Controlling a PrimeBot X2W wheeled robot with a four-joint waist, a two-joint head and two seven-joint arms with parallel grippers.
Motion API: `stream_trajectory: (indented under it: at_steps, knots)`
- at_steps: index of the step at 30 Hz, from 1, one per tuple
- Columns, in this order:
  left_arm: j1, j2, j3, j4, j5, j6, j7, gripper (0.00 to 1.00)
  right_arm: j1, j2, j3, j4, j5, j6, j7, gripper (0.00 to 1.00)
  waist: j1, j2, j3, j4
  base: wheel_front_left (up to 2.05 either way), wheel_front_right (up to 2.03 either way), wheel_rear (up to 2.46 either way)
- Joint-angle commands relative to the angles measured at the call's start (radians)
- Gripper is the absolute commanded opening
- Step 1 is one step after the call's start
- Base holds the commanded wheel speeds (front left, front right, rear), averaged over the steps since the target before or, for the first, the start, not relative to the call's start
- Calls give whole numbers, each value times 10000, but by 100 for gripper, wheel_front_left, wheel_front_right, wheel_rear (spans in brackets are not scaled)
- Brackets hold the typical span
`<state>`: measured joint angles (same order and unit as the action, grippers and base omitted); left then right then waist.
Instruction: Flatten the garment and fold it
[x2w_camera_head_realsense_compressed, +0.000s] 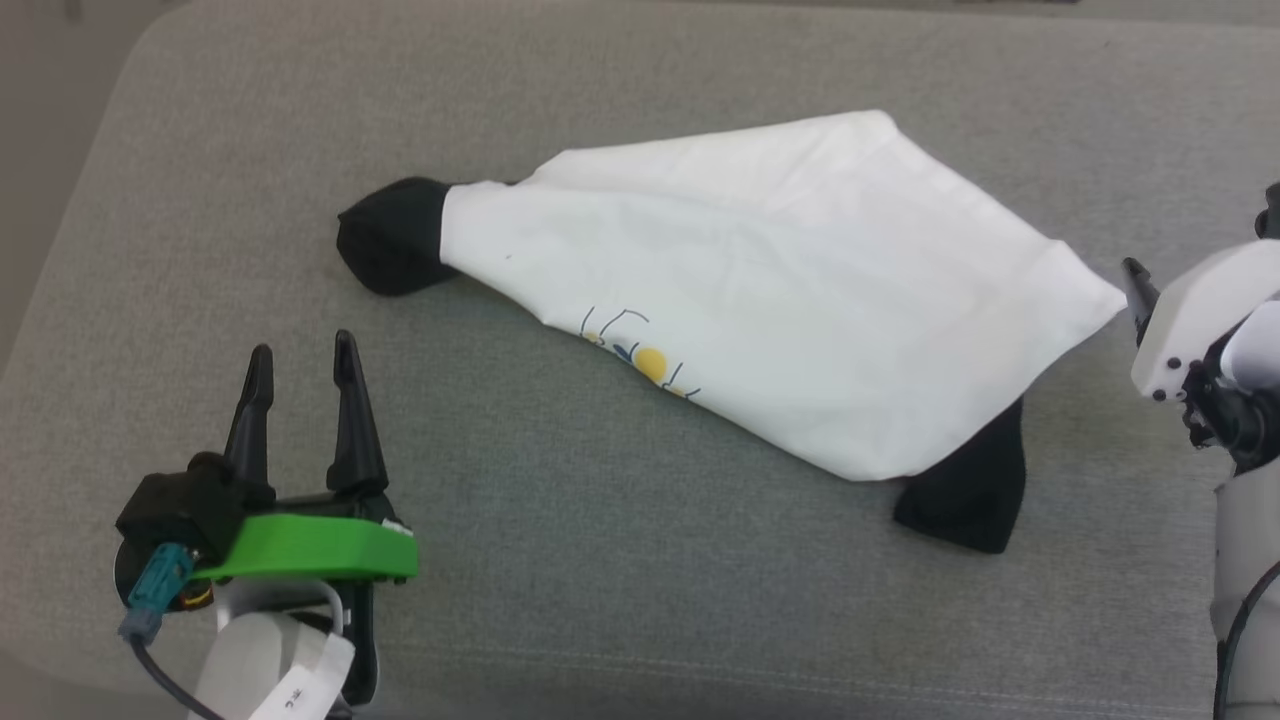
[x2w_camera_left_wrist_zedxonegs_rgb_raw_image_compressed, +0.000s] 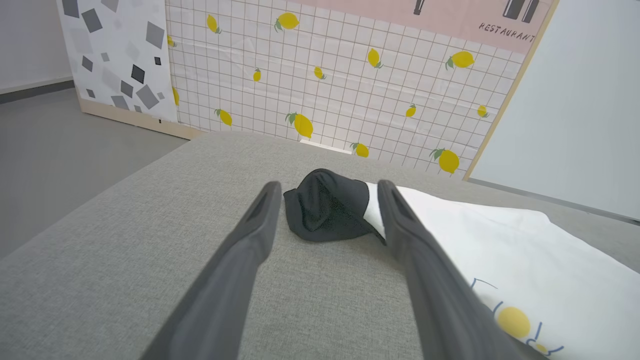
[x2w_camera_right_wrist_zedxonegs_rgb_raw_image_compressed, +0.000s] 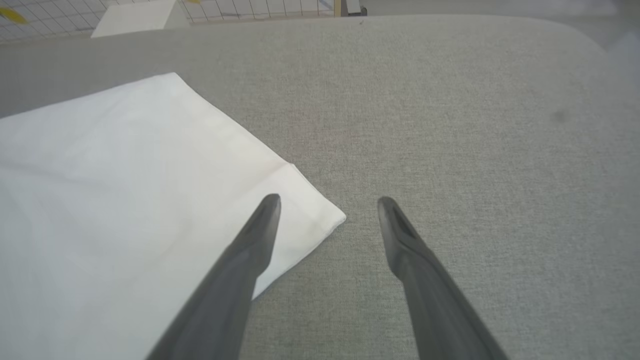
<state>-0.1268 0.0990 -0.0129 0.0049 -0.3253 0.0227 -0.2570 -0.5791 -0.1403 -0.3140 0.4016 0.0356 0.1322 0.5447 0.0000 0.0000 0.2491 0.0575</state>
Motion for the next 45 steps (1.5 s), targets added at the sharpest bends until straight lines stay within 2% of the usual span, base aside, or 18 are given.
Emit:
stream_trajectory:
  at_steps: [1, 9, 13, 15, 22, 26, 29, 33, 35, 36, 37, 41, 45]
  knots:
    - [-208, -59, 8, -54, 132, -68, -45, 100, -239, -31, -9, 318, -248, -15, 204, 100, 0, 0, 734, 463, 0, 0, 0]
    - [-722, -234, -15, -117, 725, -405, -46, 100, -1184, -138, 213, 1889, -1234, -15, 1239, 100, 0, 0, 1634, 774, 0, 0, 0]
    - [-816, -324, 5, -153, 843, -506, -46, 100, -1336, -151, 299, 2295, -1277, -15, 2084, 100, 0, 0, 1735, 869, 0, 0, 0]
    - [-853, -366, -27, -120, 866, -555, -46, 100, -1478, -244, 340, 2267, -1178, -15, 2377, 0, 0, 0, 1726, 965, 0, 0, 0]
    - [-1038, -462, -399, 49, 766, -740, -47, 100, -2710, -1136, 575, 1284, -976, -15, 2088, 0, 0, 0, 1746, 1689, 0, 0, 0]
    - [-1162, -480, -672, 62, 626, -774, -47, 100, -4165, -1883, 691, 656, -1353, -15, 1694, 0, 0, 0, 2059, 2280, 0, 0, 0]
    - [-1270, -484, -832, 14, 470, -694, -47, 100, -5501, -2300, 650, 278, -1910, -15, 901, 0, 0, 0, 2396, 2623, 0, 0, 0]
    - [-1378, -485, -907, -12, 287, -599, -47, 100, -6656, -2236, 597, 353, -2667, -15, -291, 0, 0, 0, 2729, 2827, 0, 0, 0]
    - [-1398, -486, -924, 21, 224, -569, -47, 100, -6800, -2046, 553, 807, -2810, -15, -496, 0, 0, 0, 2763, 2826, 0, 0, 0]
    - [-1401, -486, -924, 33, 207, -554, -47, 100, -6836, -1899, 388, 1008, -2795, -15, -530, 5, 0, 0, 2761, 2809, 0, 0, 0]
    - [-1402, -486, -932, 67, 182, -535, -47, 100, -6815, -1793, 393, 1244, -2831, -15, -590, 100, 0, 0, 2745, 2779, 0, 0, 0]
    - [-1438, -487, -980, 194, 124, -507, -47, 100, -6573, -1549, 244, 1873, -2612, -15, -922, 100, 0, 0, 2450, 2575, 0, 0, 0]
    - [-1343, -487, -907, 376, 191, -530, -47, 100, -5996, -1254, 211, 1975, -1865, -15, -1773, 100, 0, 0, 1840, 2192, 0, 0, 0]
